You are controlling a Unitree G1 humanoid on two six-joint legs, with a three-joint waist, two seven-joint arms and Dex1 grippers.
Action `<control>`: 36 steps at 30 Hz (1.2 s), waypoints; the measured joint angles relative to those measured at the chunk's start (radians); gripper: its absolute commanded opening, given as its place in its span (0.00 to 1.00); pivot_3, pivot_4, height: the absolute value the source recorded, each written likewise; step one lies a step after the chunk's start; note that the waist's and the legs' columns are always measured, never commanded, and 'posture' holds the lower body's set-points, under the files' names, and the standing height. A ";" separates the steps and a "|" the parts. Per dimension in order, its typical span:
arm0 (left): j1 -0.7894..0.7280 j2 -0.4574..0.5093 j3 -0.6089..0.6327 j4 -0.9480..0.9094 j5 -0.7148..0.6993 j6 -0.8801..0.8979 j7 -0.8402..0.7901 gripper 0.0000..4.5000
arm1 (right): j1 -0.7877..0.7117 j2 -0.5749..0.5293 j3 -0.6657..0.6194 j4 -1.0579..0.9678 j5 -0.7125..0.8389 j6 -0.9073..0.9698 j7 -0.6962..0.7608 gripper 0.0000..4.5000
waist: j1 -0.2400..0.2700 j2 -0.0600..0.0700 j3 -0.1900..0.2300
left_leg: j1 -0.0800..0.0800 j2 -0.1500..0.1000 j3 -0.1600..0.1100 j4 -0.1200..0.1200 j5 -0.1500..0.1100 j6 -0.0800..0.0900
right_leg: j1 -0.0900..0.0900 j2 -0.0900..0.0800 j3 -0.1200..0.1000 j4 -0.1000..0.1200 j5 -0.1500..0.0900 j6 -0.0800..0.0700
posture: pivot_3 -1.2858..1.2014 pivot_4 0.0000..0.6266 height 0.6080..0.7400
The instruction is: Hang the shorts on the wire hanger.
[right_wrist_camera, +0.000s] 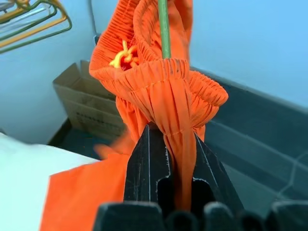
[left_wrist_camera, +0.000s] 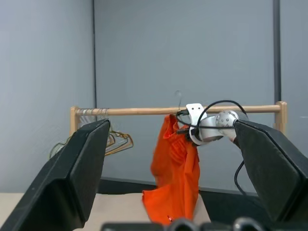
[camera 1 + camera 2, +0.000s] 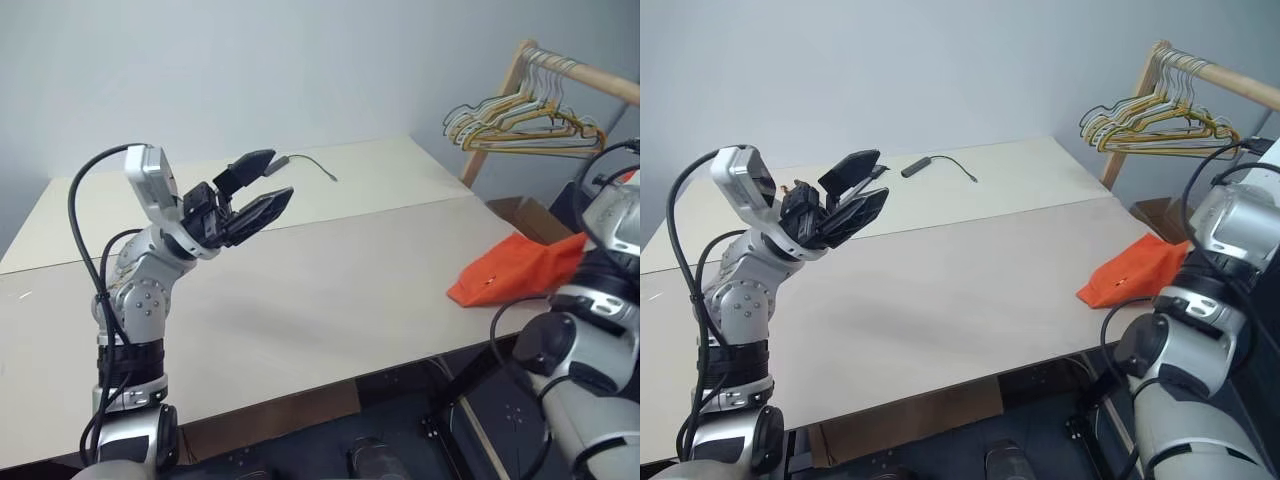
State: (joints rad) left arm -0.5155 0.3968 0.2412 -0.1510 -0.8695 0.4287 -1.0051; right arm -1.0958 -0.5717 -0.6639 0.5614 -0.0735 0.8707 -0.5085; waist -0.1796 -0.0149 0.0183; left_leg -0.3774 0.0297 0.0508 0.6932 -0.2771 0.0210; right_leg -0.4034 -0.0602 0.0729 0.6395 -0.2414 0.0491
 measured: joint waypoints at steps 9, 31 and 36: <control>0.025 0.005 -0.006 -0.053 -0.017 0.006 0.021 0.99 | -0.092 -0.168 -0.104 0.369 0.138 -0.123 -0.074 0.00 | 0.003 0.001 0.001 | 0.002 0.000 0.001 -0.001 0.000 0.000 | 0.002 0.000 0.001 -0.002 0.000 0.000 | 0.48 0.00 1.00; 0.046 0.016 -0.040 -0.055 -0.009 -0.001 0.005 1.00 | -0.081 -0.166 0.021 0.439 0.210 -0.148 -0.187 0.80 | 0.006 0.001 0.001 | 0.009 -0.001 0.001 -0.010 0.000 0.001 | 0.014 0.001 0.003 -0.015 0.001 0.001 | 0.48 0.00 1.00; 0.048 0.016 -0.045 -0.055 0.001 -0.011 0.006 1.00 | -0.023 -0.094 0.110 0.288 0.151 -0.142 -0.257 0.99 | 0.006 0.001 0.001 | 0.009 0.000 0.001 -0.010 0.000 0.000 | 0.013 0.002 0.004 -0.015 0.001 0.001 | 0.48 0.00 1.00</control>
State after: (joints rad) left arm -0.4671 0.4126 0.1960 -0.2058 -0.8682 0.4179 -0.9994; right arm -1.1193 -0.6657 -0.5536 0.8492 0.0770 0.7286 -0.7651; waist -0.1735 -0.0135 0.0193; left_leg -0.3681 0.0293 0.0513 0.6830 -0.2773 0.0215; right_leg -0.3902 -0.0587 0.0764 0.6244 -0.2403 0.0501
